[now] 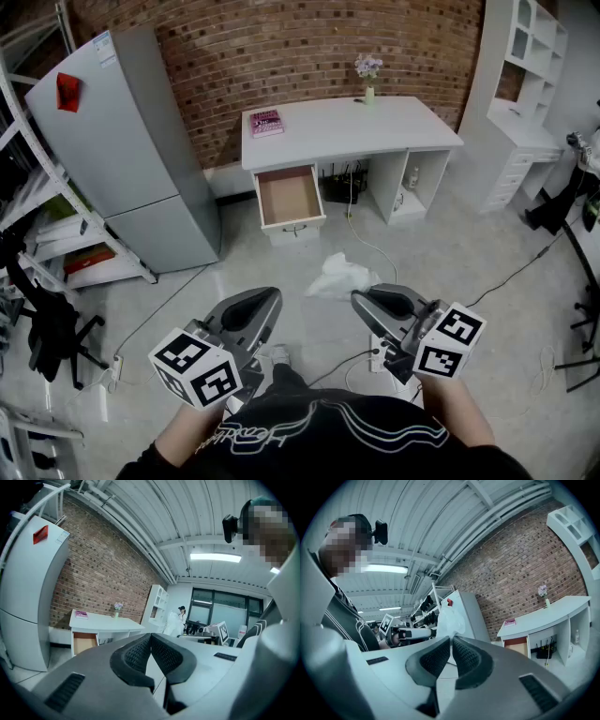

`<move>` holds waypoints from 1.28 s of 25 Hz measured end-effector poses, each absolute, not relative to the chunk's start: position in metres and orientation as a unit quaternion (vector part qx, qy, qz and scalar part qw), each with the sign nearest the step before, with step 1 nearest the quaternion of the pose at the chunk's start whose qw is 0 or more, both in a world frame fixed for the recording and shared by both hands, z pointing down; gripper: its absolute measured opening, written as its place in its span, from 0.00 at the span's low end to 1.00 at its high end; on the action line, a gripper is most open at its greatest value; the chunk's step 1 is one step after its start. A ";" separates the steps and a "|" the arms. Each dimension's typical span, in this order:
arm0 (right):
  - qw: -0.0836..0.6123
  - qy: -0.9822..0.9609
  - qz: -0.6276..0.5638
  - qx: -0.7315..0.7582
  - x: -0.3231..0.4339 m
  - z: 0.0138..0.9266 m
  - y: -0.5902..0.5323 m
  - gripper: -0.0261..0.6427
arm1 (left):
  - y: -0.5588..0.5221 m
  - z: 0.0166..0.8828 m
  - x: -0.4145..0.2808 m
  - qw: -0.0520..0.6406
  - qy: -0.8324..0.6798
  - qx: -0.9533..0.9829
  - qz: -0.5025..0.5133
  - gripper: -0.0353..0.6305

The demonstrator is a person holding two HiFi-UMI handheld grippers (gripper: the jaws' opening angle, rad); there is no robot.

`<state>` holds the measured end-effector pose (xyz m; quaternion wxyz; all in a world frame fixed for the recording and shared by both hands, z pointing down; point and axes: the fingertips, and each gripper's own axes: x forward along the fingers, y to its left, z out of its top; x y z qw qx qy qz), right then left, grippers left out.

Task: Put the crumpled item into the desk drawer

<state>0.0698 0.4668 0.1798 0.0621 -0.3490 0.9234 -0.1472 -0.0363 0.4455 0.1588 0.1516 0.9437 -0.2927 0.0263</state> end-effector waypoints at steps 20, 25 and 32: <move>0.070 0.907 -0.191 -0.369 0.107 0.225 0.423 0.11 | 0.406 0.200 -0.017 0.175 -0.307 0.935 0.036 0.09; 0.065 0.903 -0.205 -0.372 0.116 0.240 0.371 0.11 | 0.353 0.216 -0.012 0.189 -0.309 0.932 0.033 0.09; 0.046 0.895 -0.238 -0.375 0.113 0.255 0.278 0.11 | 0.259 0.239 -0.014 0.227 -0.304 0.924 0.042 0.09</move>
